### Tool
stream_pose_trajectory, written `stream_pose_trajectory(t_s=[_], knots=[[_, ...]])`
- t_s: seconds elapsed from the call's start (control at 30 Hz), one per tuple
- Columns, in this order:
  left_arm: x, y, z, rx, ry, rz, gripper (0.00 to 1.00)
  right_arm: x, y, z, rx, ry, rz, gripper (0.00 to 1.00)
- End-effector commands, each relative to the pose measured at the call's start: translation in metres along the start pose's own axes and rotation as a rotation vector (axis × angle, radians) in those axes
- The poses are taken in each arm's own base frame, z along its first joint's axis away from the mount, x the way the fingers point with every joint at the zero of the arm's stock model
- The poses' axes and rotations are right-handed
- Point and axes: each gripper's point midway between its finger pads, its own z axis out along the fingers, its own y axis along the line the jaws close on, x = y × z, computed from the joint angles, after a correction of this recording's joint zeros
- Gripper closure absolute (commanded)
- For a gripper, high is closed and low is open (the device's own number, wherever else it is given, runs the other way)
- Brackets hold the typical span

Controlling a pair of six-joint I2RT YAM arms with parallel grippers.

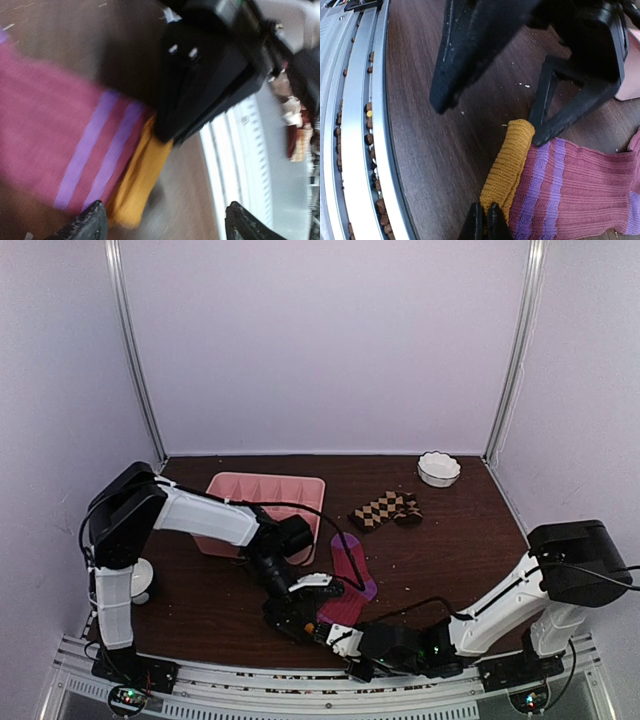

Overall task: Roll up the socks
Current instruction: Roll the sock at the center of the board.

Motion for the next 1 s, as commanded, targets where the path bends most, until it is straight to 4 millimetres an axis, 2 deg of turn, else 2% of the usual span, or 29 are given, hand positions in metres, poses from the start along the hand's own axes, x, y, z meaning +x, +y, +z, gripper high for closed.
stream_pose_trajectory(t_s=[0.0,0.03,0.1,0.23,0.43,0.6,0.7,0.83,0.97], knots=[[0.018,0.033,-0.050,-0.294,-0.005,0.023,0.07,0.034,0.006,0.003,-0.059,0.087,0.141,1.00],[0.022,0.025,-0.055,-0.315,-0.012,0.054,0.03,0.034,0.003,0.003,-0.059,0.088,0.177,1.00],[0.019,0.009,-0.064,-0.350,-0.051,0.143,0.02,0.036,-0.002,0.002,-0.075,0.088,0.258,1.00],[0.019,-0.004,-0.057,-0.394,-0.033,0.269,0.08,0.037,-0.014,-0.003,-0.124,0.077,0.405,1.00],[0.017,-0.004,-0.031,-0.424,0.021,0.387,0.19,0.039,-0.025,0.000,-0.241,0.091,0.582,1.00],[0.003,0.008,-0.015,-0.485,0.046,0.477,0.31,0.048,-0.023,0.002,-0.318,0.121,0.686,1.00],[-0.008,0.019,-0.015,-0.520,0.044,0.493,0.36,0.053,-0.016,0.005,-0.345,0.149,0.707,1.00],[-0.023,0.021,-0.018,-0.546,0.030,0.536,0.42,0.053,-0.015,0.009,-0.357,0.155,0.716,1.00],[-0.025,0.024,-0.019,-0.574,0.040,0.559,0.45,0.056,-0.013,0.009,-0.365,0.170,0.722,1.00]])
